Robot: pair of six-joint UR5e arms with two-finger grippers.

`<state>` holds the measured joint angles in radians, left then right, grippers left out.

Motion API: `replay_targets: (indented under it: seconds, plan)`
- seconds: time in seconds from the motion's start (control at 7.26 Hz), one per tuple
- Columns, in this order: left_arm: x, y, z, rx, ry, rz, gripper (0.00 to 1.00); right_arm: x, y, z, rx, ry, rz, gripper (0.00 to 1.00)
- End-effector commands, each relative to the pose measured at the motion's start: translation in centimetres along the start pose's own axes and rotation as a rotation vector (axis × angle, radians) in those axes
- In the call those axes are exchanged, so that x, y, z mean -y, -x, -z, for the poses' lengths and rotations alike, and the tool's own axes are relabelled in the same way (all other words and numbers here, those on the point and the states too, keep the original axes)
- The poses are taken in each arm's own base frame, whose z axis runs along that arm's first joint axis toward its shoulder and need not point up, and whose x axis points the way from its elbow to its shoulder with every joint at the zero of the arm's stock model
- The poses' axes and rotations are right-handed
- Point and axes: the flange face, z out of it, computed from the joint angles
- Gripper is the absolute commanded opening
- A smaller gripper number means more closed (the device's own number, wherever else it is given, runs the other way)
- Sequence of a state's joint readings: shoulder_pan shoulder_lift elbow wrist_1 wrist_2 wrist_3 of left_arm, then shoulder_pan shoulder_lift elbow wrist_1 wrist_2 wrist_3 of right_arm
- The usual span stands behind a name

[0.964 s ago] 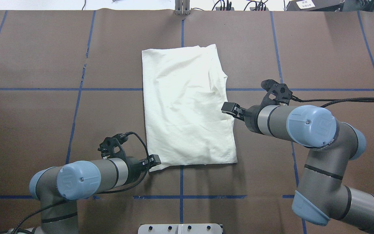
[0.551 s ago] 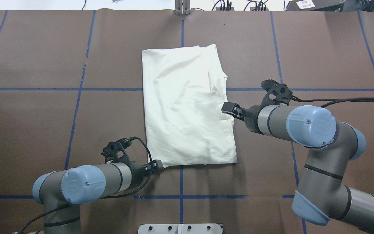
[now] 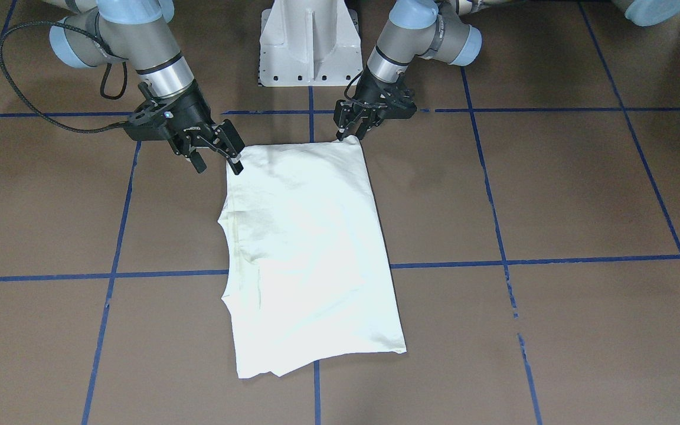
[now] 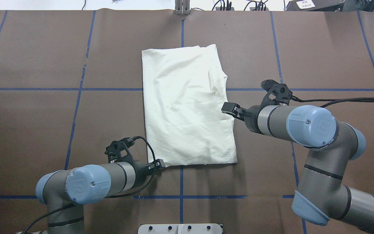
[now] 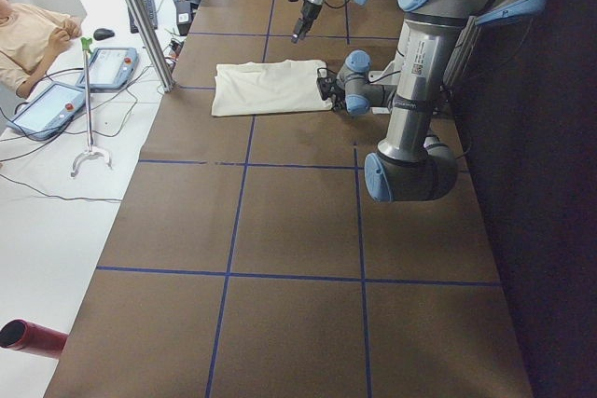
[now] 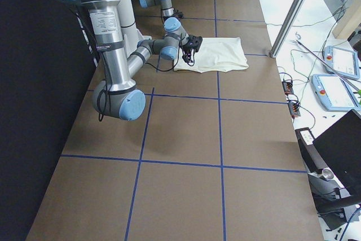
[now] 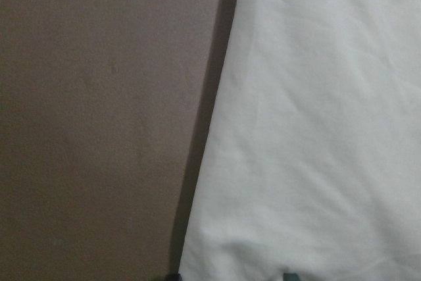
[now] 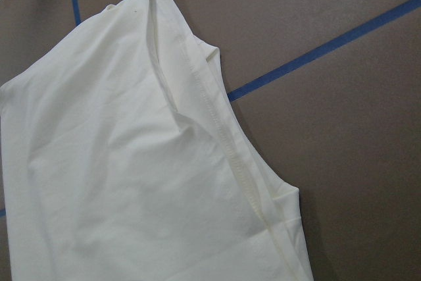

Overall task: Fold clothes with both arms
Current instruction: 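Hold both grippers at the shirt's edges, aligning for the next fold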

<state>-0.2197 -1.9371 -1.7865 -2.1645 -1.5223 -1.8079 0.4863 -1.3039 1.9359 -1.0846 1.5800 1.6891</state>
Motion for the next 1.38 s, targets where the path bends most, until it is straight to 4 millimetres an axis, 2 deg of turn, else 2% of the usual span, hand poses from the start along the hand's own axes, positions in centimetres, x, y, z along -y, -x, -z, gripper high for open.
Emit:
replay_targets:
  seconds: [0.0, 0.55, 1.24]
  plan:
    - [0.2, 0.0, 0.0, 0.000, -0.008, -0.003, 0.61, 0.0, 0.0, 0.0, 0.000, 0.000, 0.002, 1.00]
    - [1.2, -0.3, 0.3, 0.009, -0.026, 0.003, 0.64, 0.1, 0.0, -0.1, 0.000, -0.013, 0.007, 1.00]
    - [1.0, -0.3, 0.1, 0.011, -0.024, 0.002, 0.69, 0.2, -0.2, -0.2, -0.003, -0.014, 0.009, 1.00]
